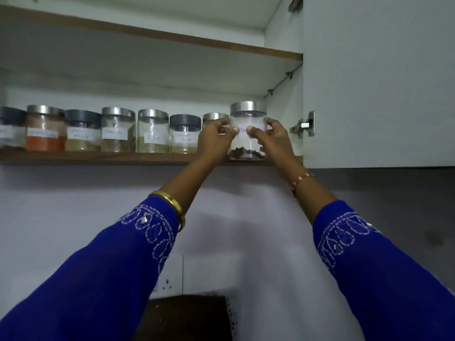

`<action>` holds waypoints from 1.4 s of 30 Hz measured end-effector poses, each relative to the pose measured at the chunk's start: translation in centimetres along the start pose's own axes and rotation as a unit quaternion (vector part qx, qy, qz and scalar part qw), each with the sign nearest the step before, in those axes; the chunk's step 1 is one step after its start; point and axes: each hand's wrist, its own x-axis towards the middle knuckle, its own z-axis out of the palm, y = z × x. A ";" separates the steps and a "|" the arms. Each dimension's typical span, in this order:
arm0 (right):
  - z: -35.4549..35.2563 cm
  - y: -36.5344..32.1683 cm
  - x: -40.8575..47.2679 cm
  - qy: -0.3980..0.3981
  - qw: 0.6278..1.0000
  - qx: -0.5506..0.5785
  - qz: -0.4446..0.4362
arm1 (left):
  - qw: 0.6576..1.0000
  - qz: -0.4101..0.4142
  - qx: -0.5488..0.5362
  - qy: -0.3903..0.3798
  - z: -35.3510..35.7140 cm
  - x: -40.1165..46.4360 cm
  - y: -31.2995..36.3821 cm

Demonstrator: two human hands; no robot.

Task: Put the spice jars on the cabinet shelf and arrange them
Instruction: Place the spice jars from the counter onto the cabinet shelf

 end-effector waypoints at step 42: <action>-0.1 7.7 9.2 -0.010 0.932 -0.362 0.016 | 0.933 -0.042 0.301 -0.192 5.2 5.9 -3.4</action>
